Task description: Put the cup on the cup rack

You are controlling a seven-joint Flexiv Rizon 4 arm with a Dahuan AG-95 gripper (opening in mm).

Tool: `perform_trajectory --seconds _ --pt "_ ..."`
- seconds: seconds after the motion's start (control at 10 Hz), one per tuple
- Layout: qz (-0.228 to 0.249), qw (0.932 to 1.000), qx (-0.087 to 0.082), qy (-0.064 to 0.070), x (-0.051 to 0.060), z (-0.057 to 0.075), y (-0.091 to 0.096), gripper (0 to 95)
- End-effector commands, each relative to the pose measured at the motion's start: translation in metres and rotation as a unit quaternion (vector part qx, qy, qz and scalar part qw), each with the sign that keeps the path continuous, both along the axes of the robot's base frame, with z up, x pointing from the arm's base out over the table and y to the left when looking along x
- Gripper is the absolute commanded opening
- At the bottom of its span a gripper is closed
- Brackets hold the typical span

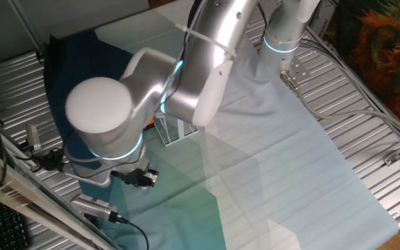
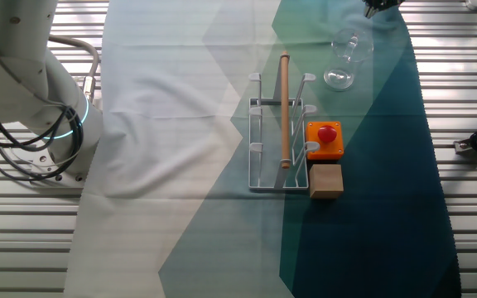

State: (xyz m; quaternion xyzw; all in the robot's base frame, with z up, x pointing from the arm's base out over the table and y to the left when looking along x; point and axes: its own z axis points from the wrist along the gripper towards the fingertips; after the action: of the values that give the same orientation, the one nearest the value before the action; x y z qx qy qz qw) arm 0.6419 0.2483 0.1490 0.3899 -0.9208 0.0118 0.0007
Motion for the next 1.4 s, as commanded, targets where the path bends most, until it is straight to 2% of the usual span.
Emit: perform_trajectory --seconds 0.1,0.8,1.4 --pt "0.0 1.0 0.002 -0.004 -0.003 -0.004 0.0 0.0" --pt "0.0 0.9999 0.005 -0.01 -0.006 -0.018 0.006 0.0" --pt "0.008 0.9999 0.007 -0.012 -0.007 -0.023 0.008 0.0"
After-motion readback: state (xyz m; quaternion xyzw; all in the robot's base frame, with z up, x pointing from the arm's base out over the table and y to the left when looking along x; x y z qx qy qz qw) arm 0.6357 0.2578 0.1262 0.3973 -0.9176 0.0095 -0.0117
